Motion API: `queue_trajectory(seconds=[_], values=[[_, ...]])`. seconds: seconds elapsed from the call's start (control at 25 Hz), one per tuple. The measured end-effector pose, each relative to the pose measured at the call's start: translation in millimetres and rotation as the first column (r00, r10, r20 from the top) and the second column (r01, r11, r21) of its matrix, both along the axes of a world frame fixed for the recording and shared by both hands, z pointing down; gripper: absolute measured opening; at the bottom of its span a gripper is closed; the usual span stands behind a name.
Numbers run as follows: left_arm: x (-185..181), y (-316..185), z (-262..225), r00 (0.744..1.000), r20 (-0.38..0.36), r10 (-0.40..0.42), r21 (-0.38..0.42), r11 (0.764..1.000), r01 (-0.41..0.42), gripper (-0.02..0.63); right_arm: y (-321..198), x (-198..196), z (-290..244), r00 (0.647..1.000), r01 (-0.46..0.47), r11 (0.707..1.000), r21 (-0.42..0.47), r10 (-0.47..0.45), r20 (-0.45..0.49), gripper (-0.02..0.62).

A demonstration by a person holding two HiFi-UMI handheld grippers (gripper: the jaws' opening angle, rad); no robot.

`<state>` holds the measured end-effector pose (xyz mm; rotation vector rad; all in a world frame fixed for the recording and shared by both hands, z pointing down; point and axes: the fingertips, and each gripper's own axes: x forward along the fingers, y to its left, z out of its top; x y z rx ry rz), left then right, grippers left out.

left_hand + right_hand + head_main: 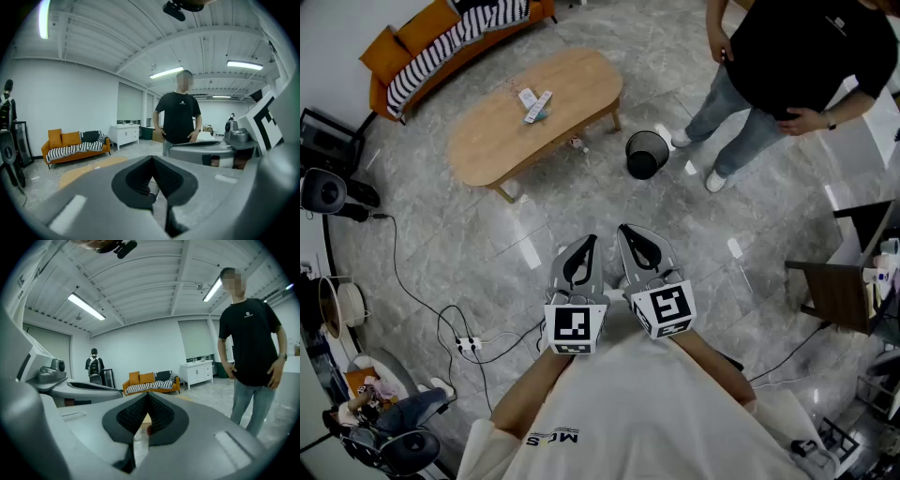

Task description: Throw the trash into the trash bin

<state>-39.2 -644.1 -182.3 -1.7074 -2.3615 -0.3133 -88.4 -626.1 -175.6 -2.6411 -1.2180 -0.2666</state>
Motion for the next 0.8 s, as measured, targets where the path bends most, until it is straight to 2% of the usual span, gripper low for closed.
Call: queue_trajectory(seconds=[0.16,0.36,0.56,0.68,0.8], values=[[18.9,-12.8,4.1,1.000,0.001,-0.020,0.032,0.999,0.020,0.000,-4.1,16.9,7.0,0.999,0.030,0.999,0.045,-0.031,0.008,0.020],[39.5,-14.2,14.4,0.998,0.042,-0.046,0.074,0.996,0.042,0.000,-5.1,45.4,14.4,0.997,0.073,0.995,0.069,-0.076,0.034,0.020],[86.4,4.6,23.1,0.994,0.098,-0.054,0.096,0.994,0.044,0.000,1.3,102.9,23.1,0.977,0.205,0.963,0.177,-0.191,-0.092,0.020],[125.1,23.4,18.6,0.992,0.111,-0.059,0.076,0.996,0.051,0.000,21.4,131.8,18.0,0.982,0.190,0.973,0.134,-0.190,-0.016,0.021],[163.3,44.6,17.6,0.991,0.129,-0.042,0.076,0.997,0.032,0.000,49.6,166.2,16.9,0.988,0.155,0.981,0.116,-0.155,-0.014,0.021]])
